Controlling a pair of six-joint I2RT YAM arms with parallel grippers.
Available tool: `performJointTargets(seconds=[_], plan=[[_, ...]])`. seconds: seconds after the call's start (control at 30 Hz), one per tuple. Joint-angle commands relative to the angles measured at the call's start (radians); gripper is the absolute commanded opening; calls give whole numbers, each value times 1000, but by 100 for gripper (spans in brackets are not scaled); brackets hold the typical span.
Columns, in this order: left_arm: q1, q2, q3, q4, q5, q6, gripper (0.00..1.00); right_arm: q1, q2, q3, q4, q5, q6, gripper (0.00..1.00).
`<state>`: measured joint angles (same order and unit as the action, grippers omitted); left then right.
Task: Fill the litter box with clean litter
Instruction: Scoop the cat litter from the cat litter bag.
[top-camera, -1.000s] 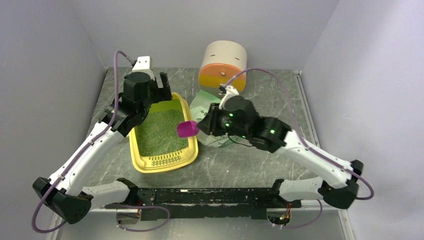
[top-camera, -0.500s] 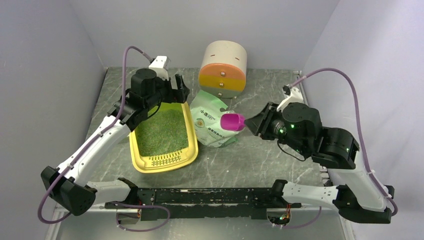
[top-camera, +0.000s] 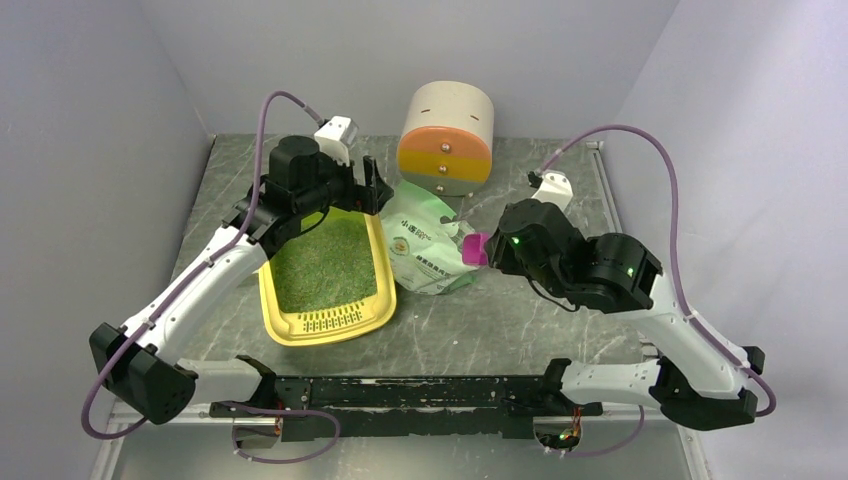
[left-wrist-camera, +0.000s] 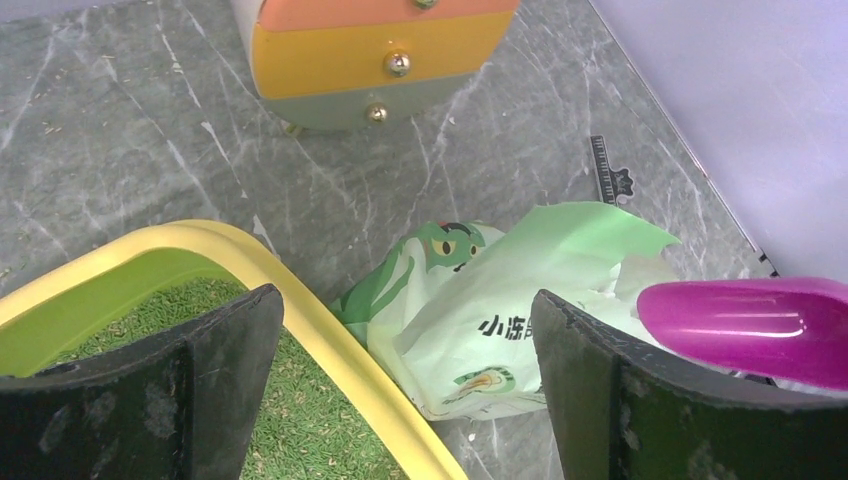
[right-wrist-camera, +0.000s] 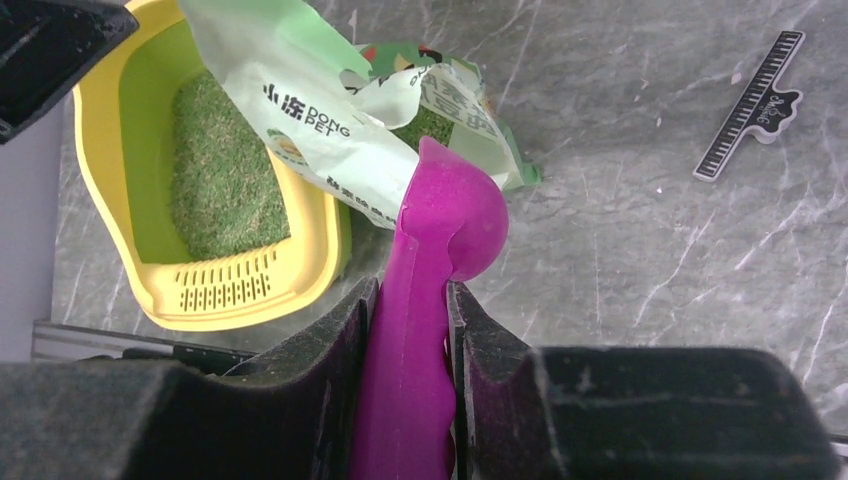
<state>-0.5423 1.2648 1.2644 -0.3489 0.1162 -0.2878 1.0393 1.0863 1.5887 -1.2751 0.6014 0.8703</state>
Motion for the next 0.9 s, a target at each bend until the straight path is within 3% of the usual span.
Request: performJointTargets(seconds=[0.0, 0.17, 0.37, 0.47, 0.67, 0.87], plan=[[4, 17, 0, 27, 70, 29, 98, -27, 7, -10, 49, 41, -26, 0], [4, 41, 3, 18, 107, 39, 98, -126, 6, -16, 111, -16, -106, 0], [4, 68, 5, 26, 169, 67, 98, -333, 49, -55, 203, -356, -243, 0], [4, 82, 12, 14, 192, 86, 92, -378, 50, -130, 256, -488, -262, 0], [4, 94, 24, -10, 180, 126, 89, -441, 43, -170, 272, -567, -288, 0], [4, 123, 53, -24, 219, 161, 79, -528, 116, -200, 300, -698, -334, 0]])
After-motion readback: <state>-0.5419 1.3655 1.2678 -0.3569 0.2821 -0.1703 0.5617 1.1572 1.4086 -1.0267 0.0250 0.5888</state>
